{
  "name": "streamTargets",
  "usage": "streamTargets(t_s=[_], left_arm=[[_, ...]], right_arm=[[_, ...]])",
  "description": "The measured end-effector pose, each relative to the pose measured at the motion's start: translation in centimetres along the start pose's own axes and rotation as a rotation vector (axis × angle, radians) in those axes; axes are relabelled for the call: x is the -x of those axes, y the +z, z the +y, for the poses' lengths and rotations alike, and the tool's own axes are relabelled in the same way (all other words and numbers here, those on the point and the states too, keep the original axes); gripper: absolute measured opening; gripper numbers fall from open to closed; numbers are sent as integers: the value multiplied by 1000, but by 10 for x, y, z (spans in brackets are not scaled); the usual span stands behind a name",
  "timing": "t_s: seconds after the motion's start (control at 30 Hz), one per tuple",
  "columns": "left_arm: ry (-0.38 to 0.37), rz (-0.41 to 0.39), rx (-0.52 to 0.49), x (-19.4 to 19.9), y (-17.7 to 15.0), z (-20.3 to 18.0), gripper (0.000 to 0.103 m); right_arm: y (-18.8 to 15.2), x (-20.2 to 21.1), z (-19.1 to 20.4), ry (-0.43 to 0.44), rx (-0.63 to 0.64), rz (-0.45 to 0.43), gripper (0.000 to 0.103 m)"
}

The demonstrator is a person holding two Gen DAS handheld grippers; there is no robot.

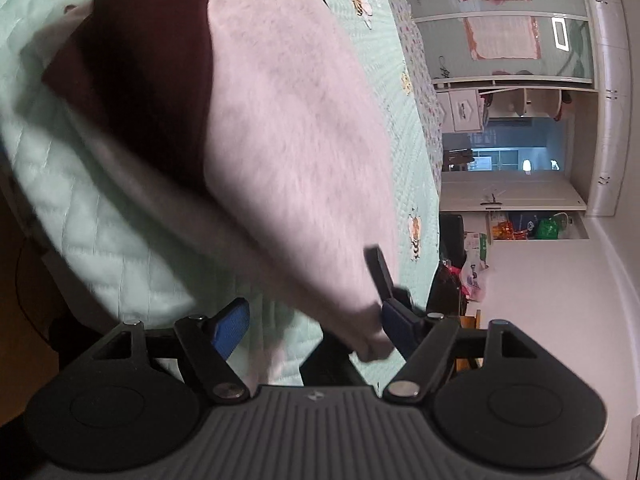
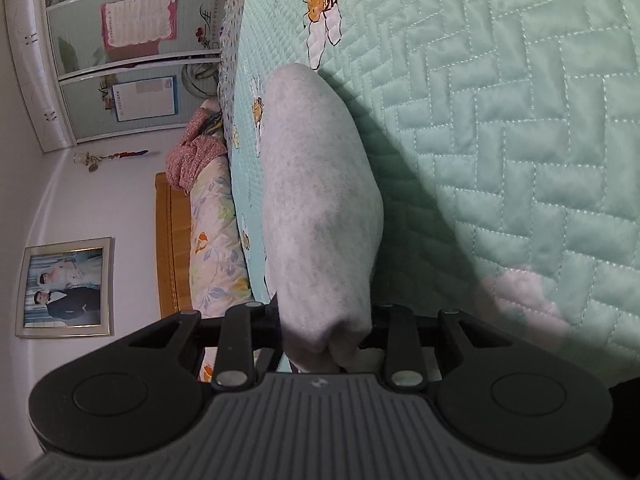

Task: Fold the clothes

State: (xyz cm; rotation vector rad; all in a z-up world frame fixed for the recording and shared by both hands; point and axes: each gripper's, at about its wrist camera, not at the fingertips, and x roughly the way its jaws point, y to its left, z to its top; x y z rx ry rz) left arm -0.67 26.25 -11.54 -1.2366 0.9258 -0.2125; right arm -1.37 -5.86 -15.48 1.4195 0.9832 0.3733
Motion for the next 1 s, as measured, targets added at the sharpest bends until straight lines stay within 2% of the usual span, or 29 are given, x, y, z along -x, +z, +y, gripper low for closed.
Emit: streamTargets(t_s=[0.2, 0.37, 0.43, 0.6, 0.67, 0.73, 0.83, 0.9, 0.97, 1.0], left_arm=[[9, 67, -64, -11, 10, -3, 76], [17, 128, -121, -21, 19, -6, 76], [0, 282, -243, -21, 23, -19, 75], [-74, 312, -521, 12, 53, -63, 75], [-103, 226, -556, 25, 84, -82, 76], [-93, 108, -596, 42, 115, -96, 76], [-1, -39, -693, 53, 162, -116, 80], [61, -91, -785, 46, 188, -134, 82], [107, -107, -848, 37, 204, -150, 83], [103, -92, -881, 29, 212, -155, 83]], right_arm=[[1, -2, -6, 24, -43, -3, 32], [2, -2, -13, -16, 8, -11, 32], [3, -3, -18, -38, 28, -19, 33], [1, -1, -37, -8, -2, -33, 36], [0, 0, -41, 8, -9, -39, 40], [-3, 1, -42, 23, -9, -46, 44], [-11, 2, -40, 43, 40, -55, 58], [-13, -2, -35, 36, 68, -66, 61], [-14, -7, -30, 25, 95, -79, 61], [-14, -9, -28, 19, 108, -85, 61]])
